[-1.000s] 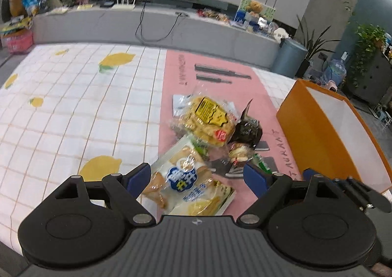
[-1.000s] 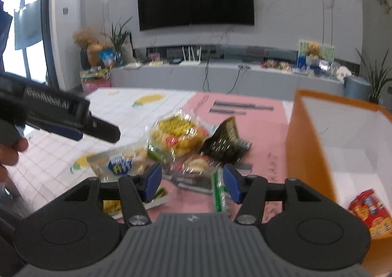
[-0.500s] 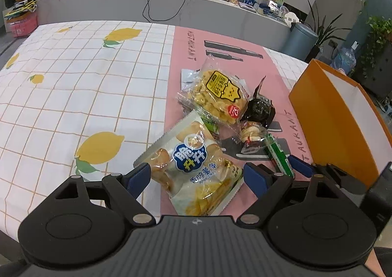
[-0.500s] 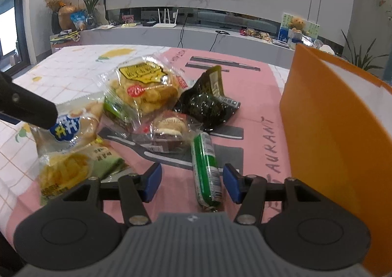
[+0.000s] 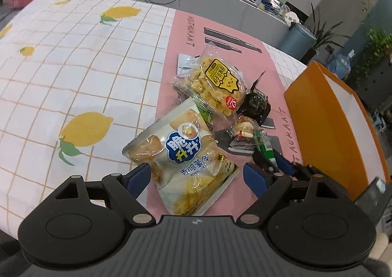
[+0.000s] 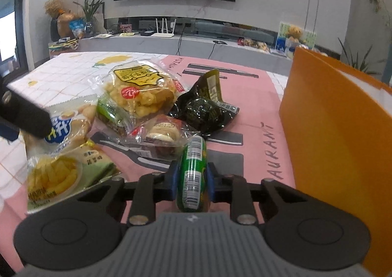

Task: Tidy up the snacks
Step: 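Grasp the white-and-blue potato stick bag with the left tool while the right tool holds the can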

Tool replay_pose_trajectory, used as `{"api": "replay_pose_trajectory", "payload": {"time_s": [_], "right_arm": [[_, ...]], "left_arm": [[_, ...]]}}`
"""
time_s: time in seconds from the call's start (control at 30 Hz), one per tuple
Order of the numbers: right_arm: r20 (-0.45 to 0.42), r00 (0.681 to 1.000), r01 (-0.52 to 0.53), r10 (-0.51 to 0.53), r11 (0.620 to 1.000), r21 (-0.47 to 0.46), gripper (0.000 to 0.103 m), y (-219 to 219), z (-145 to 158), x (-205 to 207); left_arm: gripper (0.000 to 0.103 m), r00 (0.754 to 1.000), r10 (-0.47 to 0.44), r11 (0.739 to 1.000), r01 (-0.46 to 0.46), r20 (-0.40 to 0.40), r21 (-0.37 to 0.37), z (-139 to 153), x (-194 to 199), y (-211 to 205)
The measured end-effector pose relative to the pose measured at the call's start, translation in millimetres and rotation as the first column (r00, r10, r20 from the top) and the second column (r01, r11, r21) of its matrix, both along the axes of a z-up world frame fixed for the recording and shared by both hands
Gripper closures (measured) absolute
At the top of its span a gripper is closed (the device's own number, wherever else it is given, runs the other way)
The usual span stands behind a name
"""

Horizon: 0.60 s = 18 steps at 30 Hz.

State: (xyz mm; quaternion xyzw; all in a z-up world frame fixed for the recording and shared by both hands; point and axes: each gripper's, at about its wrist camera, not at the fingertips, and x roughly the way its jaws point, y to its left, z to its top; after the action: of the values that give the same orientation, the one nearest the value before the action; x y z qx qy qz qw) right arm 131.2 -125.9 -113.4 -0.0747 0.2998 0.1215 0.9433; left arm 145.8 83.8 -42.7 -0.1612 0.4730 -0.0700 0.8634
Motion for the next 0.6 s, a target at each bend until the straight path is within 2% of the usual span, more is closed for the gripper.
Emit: {"api": "replay_pose_trajectory", "payload": {"time_s": [0.1,0.4,0.53,0.6], "right_arm": [[-0.013,1.0,0.002,-0.002,1.0,0.017,0.082,-3,2,0],[-0.022,1.0,0.004,-0.004,1.0,0.023,0.082,-2,2,-1],[-0.025,1.0,0.004,-0.004,1.0,0.026,0.082,-3,2,-1],[-0.026,1.0,0.003,-0.003,1.0,0.026,0.082,-2,2,-1]], "left_arm": [[0.003,0.999,0.019,1.0,-0.019,-0.031,-0.009,-4,8,1],[0.0,0.996,0.065,0.995,-0.06,-0.054,0.084,-15,22,-12],[0.0,0.998,0.039,0.983,-0.028,-0.052,0.18,-18,30,-28],[0.0,0.998,0.028,0.979,-0.015,-0.063,0.203,-24,34,-34]]}}
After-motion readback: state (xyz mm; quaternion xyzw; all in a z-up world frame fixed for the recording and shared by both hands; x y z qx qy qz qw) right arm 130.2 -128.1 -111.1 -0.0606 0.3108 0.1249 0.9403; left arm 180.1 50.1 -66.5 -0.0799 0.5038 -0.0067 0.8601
